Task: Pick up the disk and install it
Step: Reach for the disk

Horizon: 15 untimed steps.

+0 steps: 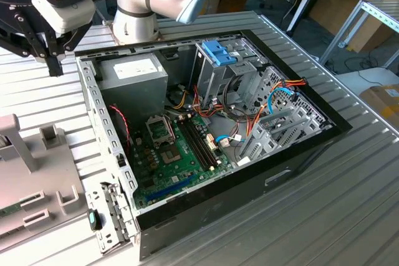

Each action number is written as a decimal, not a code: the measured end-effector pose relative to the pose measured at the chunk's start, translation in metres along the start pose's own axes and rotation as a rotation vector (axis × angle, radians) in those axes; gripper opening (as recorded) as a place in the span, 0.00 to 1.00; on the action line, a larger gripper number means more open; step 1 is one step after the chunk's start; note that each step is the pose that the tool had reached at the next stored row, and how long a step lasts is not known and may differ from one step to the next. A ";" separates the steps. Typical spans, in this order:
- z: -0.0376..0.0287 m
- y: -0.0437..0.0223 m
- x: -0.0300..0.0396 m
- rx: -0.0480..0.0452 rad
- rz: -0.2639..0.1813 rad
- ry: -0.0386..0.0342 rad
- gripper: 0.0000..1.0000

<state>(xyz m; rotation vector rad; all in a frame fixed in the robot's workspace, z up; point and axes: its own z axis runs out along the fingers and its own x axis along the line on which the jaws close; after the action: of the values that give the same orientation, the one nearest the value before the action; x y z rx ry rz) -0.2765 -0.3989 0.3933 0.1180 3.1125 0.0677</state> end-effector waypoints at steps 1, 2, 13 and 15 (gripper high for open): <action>-0.0001 -0.0001 0.0018 0.0001 0.000 0.0000 0.11; -0.0001 -0.0003 0.0038 0.0000 0.000 0.0000 0.11; -0.0004 -0.0011 0.0151 0.0000 0.000 0.0000 0.11; -0.0004 -0.0011 0.0151 0.0000 0.000 0.0000 0.11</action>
<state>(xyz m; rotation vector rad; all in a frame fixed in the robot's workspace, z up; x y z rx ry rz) -0.2917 -0.3989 0.3933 0.1180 3.1125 0.0676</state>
